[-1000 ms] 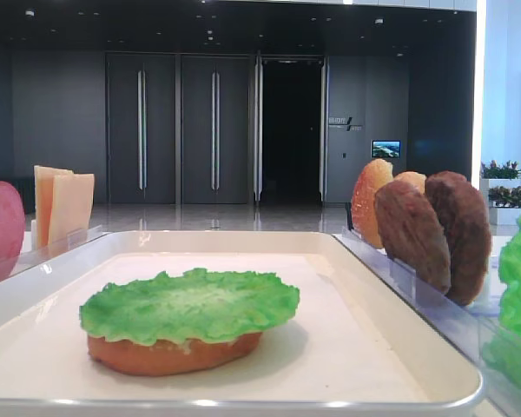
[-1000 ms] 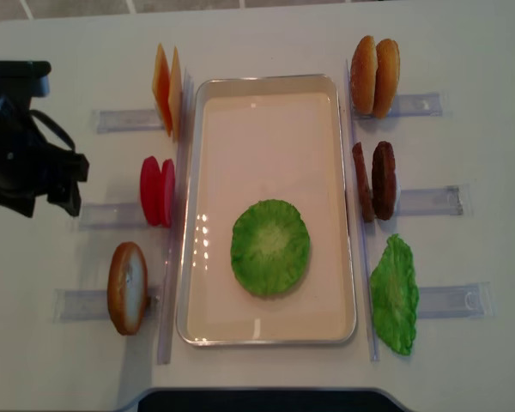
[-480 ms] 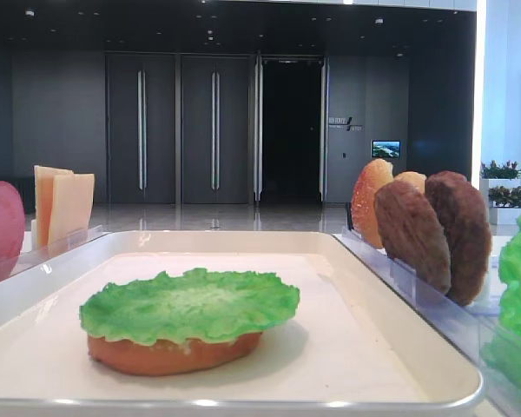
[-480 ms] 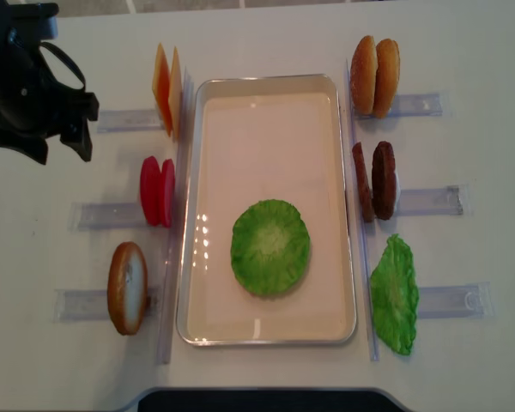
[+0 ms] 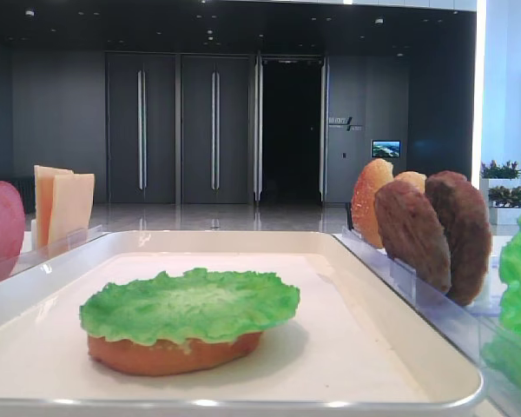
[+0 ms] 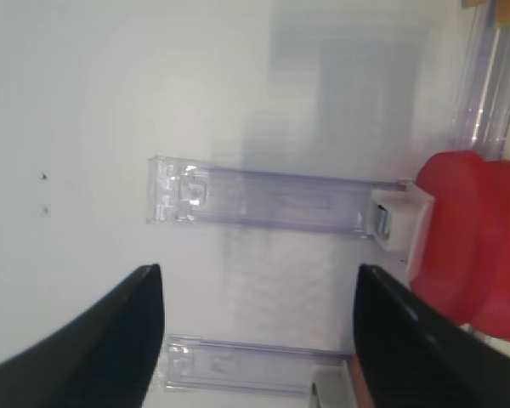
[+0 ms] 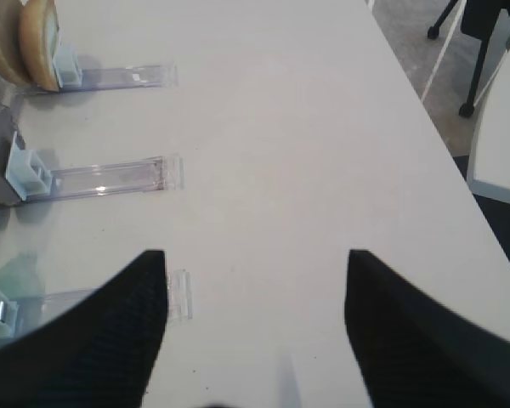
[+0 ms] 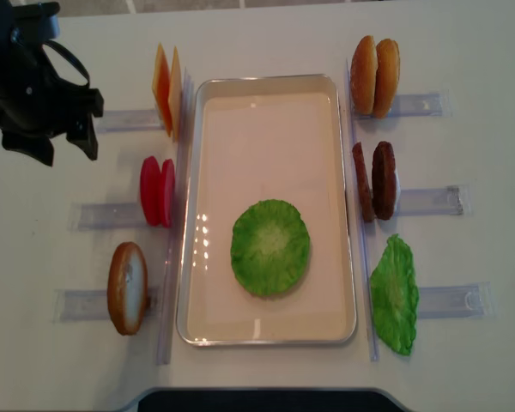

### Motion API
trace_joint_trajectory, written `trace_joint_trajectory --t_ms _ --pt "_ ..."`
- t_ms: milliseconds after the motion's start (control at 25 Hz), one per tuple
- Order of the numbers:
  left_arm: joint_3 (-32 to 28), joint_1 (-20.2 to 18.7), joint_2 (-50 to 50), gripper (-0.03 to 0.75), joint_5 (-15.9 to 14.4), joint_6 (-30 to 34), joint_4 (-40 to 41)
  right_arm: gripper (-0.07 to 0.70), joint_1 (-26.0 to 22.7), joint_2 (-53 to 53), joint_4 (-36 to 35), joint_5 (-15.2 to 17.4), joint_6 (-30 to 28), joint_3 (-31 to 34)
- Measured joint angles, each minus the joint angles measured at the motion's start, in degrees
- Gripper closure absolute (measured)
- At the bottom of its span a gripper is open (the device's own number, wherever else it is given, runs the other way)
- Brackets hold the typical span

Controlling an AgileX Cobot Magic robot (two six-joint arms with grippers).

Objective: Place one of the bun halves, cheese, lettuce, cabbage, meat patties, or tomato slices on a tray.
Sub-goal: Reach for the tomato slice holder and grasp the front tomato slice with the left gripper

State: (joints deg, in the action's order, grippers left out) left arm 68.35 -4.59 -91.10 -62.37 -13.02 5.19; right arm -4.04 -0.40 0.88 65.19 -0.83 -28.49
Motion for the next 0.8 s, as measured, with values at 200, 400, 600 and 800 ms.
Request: trace_joint_trajectory --t_ms 200,400,600,800 --pt "0.0 -6.1 0.0 0.189 0.0 -5.0 0.0 0.171 0.0 0.0 0.0 0.0 0.0 0.0" --pt "0.0 -13.2 -0.4 0.189 0.4 -9.6 0.0 0.171 0.0 0.0 0.0 0.0 0.0 0.0" --pt "0.1 -19.0 -0.8 0.189 1.4 -13.0 -0.5 0.171 0.0 0.0 0.0 0.0 0.0 0.0" --pt "0.1 -20.7 -2.3 0.189 1.7 -14.3 -0.9 0.171 0.0 0.0 0.0 0.0 0.0 0.0"
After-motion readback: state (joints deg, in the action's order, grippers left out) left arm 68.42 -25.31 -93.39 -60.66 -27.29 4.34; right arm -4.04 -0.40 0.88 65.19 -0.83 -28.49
